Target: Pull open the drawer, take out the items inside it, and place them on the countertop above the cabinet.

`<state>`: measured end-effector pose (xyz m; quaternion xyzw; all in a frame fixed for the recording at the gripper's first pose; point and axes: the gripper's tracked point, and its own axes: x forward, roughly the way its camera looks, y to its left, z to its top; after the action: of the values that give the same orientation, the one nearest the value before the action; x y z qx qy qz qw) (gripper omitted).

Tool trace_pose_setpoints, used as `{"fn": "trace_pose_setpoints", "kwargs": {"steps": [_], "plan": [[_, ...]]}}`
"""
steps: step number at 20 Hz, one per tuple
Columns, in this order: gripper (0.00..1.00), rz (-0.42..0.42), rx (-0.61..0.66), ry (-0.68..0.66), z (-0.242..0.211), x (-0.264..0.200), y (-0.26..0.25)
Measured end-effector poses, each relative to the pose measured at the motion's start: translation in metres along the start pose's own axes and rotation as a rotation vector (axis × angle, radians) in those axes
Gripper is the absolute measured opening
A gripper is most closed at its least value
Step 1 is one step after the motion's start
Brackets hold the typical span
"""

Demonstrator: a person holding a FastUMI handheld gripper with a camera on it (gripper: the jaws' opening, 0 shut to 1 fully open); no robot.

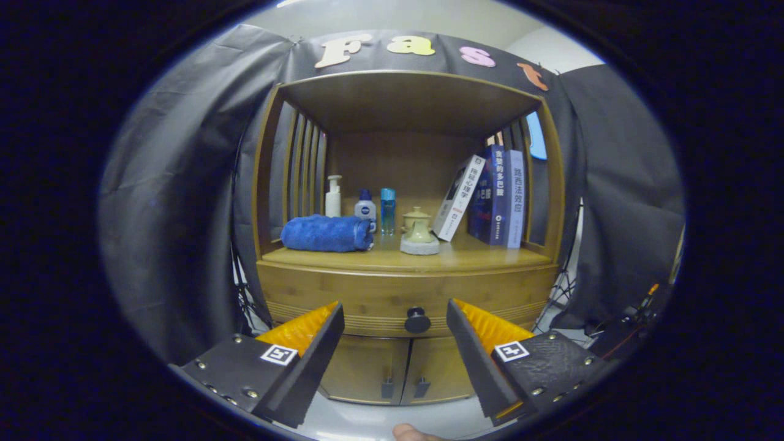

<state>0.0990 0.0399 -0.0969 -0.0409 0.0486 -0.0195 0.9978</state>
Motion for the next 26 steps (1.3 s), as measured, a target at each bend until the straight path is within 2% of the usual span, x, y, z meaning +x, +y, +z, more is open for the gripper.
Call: {"fn": "trace_pose_setpoints", "kwargs": {"steps": [5,8,15,20,26], "plan": [[1.0,0.026,0.047,0.011,0.046,-0.043,-0.001],[1.0,0.047,0.087,-0.038,0.08,-0.07,-0.004],[1.0,0.039,0.043,-0.166,0.15,-0.124,-0.046],[1.0,-0.034,0.092,-0.184,0.168,-0.13,-0.089],[1.0,-0.021,0.135,-0.145,0.158,-0.123,-0.094]]}}
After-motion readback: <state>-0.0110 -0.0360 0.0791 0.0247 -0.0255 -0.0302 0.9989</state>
